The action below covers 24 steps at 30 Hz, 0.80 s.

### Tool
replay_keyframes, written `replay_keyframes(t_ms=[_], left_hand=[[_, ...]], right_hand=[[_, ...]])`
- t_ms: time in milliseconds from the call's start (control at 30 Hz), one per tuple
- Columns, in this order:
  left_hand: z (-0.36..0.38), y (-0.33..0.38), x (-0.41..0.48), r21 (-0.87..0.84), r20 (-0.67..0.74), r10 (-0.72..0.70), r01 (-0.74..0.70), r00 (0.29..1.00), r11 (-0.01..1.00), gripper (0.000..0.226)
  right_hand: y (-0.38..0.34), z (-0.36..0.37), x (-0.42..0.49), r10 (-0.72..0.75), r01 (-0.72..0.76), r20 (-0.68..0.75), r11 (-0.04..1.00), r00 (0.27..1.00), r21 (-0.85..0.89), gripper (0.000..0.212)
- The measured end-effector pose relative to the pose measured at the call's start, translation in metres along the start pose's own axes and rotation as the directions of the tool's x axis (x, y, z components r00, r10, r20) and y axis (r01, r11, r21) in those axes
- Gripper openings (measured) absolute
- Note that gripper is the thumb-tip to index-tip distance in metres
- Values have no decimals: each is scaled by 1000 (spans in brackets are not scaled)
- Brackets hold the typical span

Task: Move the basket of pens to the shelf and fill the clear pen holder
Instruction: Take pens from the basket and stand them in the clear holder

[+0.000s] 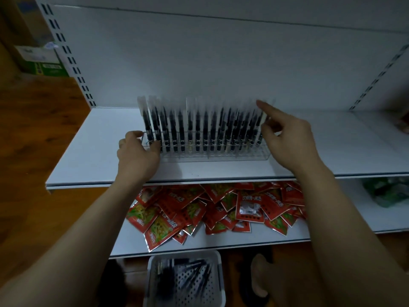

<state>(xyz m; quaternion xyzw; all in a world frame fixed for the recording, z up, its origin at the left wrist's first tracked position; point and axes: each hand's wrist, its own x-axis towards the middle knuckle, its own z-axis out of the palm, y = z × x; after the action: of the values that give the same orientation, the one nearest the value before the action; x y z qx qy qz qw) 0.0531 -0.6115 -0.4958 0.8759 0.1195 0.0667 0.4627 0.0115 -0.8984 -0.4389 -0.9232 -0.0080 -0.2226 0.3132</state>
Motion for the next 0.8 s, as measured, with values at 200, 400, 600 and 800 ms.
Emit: replay_keyframes(t_ms=[200,400,600,800], left_hand=[[-10,-6,-30,-2,-2,18,-18,1000,1000,60],[-22,-14,-78,5,59,91,-92,994,996,53],[-17,-40,-124,106,322,152,-195,935,975,24],[1,-102,-142,363,615,51,-339,787,868,19]], right_hand=[[-12,3,-22,72,-75,25,992,997,101,68],[-35,7,-62,112,-139,133,968,985,210,43],[-58,41,-105,101,-131,442,991,891,38,26],[-56,101,-149,108,-34,791,993,603,-109,26]])
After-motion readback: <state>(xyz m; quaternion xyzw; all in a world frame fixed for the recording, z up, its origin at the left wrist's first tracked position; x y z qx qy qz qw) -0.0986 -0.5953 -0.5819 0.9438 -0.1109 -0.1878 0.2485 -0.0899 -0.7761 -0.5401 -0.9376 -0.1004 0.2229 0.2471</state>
